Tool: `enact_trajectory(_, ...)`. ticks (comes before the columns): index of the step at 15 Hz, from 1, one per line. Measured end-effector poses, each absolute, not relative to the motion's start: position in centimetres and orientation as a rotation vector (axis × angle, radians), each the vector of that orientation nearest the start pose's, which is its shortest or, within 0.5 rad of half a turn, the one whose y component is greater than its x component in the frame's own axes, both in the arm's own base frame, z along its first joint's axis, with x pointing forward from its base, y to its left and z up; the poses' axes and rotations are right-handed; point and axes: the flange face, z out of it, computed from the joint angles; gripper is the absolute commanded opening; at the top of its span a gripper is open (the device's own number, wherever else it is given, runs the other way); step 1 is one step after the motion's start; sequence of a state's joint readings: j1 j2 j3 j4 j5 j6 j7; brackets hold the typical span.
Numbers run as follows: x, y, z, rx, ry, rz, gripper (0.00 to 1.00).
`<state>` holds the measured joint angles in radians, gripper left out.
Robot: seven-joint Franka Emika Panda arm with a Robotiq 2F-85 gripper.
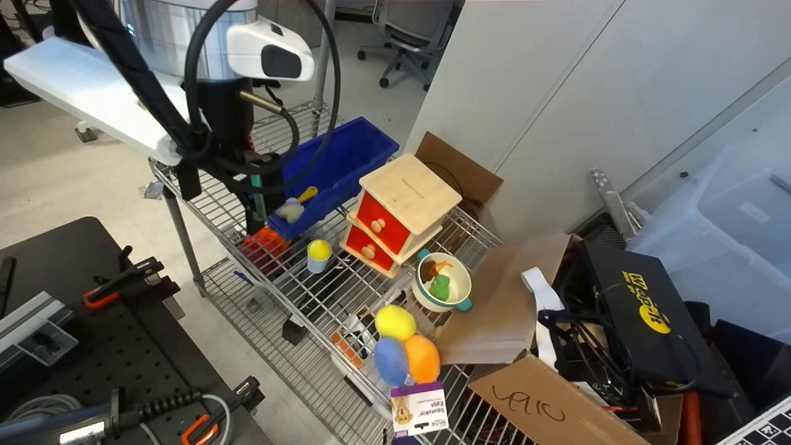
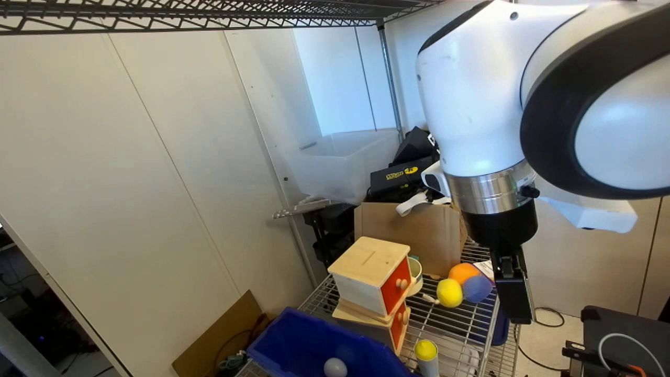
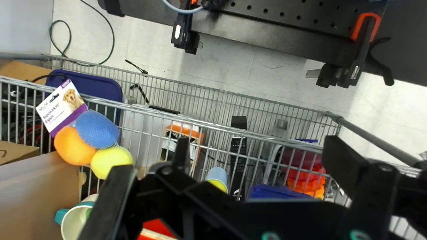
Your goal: Remove the white object from the tray, put it on the shelf, and then put it in the bowl
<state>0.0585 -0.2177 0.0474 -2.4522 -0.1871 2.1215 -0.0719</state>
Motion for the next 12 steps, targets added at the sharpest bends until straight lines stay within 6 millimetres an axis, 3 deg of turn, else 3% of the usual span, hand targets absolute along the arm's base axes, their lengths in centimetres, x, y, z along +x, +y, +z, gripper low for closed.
enact_trajectory(12, 44.27, 3.59, 37.41, -3.178, -0.481, 0.145, 1.00)
